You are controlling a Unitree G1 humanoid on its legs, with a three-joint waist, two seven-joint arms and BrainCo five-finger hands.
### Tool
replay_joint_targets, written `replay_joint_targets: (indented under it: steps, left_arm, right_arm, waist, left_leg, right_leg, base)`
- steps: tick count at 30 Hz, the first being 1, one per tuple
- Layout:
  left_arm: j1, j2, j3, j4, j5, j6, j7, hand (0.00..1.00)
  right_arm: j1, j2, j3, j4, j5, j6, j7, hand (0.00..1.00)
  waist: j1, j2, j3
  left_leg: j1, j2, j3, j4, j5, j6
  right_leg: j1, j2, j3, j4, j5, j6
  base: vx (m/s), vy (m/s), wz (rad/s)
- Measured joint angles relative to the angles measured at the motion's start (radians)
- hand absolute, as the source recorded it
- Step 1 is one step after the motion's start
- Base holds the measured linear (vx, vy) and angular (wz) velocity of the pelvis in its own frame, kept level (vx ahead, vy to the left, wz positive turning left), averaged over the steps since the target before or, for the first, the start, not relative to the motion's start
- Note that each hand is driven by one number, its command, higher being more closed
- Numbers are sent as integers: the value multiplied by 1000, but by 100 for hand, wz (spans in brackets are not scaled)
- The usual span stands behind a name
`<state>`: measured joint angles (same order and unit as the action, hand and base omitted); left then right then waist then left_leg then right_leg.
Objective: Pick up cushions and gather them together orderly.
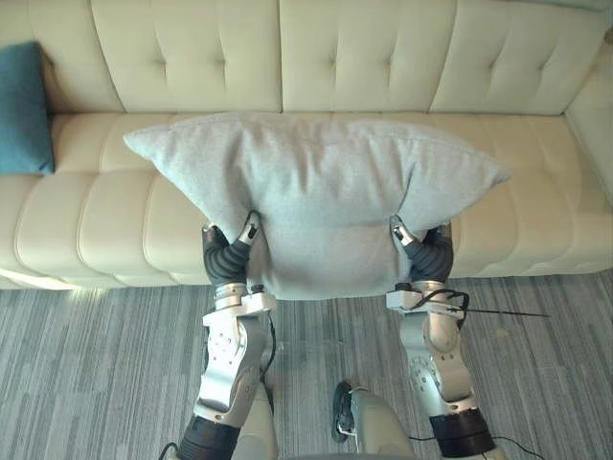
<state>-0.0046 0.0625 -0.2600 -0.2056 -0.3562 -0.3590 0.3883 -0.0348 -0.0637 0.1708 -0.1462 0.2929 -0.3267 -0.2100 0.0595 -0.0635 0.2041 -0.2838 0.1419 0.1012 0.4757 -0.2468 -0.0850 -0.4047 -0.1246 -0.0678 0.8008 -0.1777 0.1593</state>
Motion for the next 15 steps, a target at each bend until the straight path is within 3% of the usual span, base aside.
replay_joint_targets:
  steps: [1,3,4,5,6,7,9,10,11,12,13,15]
  left_arm:
    - [2,2,-3,0,0,1,0,100]
    - [4,3,-10,0,0,1,0,100]
    - [5,3,-12,0,1,2,0,100]
    - [7,3,-17,0,1,1,0,100]
    - [7,2,-17,0,1,0,0,100]
    - [7,2,-23,1,1,-5,0,100]
    - [5,2,-25,2,1,-6,0,100]
    - [5,-1,-33,11,1,-6,0,100]
    - [5,-12,-50,41,2,-5,0,100]
    - [5,-13,-57,52,2,-2,0,100]
    - [5,-18,-62,77,1,8,0,100]
    - [6,-23,-83,106,1,24,-1,100]
  right_arm:
    - [10,1,0,0,-7,0,2,100]
    - [33,3,0,0,-19,2,4,100]
    - [37,2,0,1,-19,2,4,100]
    - [44,3,0,2,-19,3,4,100]
    - [44,4,0,3,-19,3,5,100]
    - [45,0,-2,4,-19,4,8,100]
    - [45,-10,-2,4,-19,3,10,100]
    - [47,-23,-3,6,-17,3,10,100]
    - [53,-44,-10,10,-17,6,10,100]
    - [58,-54,-13,10,-16,9,10,100]
    - [64,-75,-15,9,-16,19,10,100]
    - [107,-102,-23,-2,-16,23,10,100]
  waist:
    - [0,0,-3]
    - [-2,2,-13]
    - [-3,2,-16]
    - [-4,0,-25]
    - [-4,-5,-29]
    - [-4,-14,-54]
    - [-7,-19,-64]
    - [-14,-30,-78]
    - [-16,9,-94]
    - [-14,21,-102]
    - [-18,34,-112]
    - [-25,60,-132]
  left_leg:
    - [16,-1,1,0,-7,5]
    - [64,0,-11,-16,-18,14]
    - [73,0,-17,-22,-21,18]
    - [90,-3,-23,-42,-24,17]
    - [96,-4,-26,-51,-23,17]
    - [110,-2,-41,-94,-23,17]
    - [139,1,-60,-143,-22,14]
    - [163,4,-76,-163,-30,-16]
    - [171,20,-111,-173,-30,-38]
    - [181,25,-123,-186,-20,-40]
    - [216,26,-160,-225,32,-79]
    - [231,46,-202,-215,63,-101]
  right_leg:
    - [-18,-2,7,54,44,-6]
    - [-70,-3,25,174,195,-39]
    - [-83,-3,23,189,170,-50]
    - [-85,-1,19,176,79,-51]
    - [-85,0,16,155,50,-51]
    - [-80,1,-21,-5,-3,-41]
    - [-48,23,-37,-274,18,-53]
    - [-4,39,-23,-423,115,-117]
    - [11,66,-42,-416,116,-159]
    - [10,67,-57,-403,109,-169]
    - [7,64,-68,-339,63,-194]
    - [58,78,-104,-344,25,-203]
  base:
    - [53,139,0]
    - [76,71,8]
    - [151,-7,18]
    - [116,-24,15]
    - [234,-106,20]
    - [196,-116,13]
    - [329,-231,23]
    - [433,-318,35]
    - [306,-225,28]
    - [403,-256,23]
    - [392,-282,23]
    - [381,-285,35]
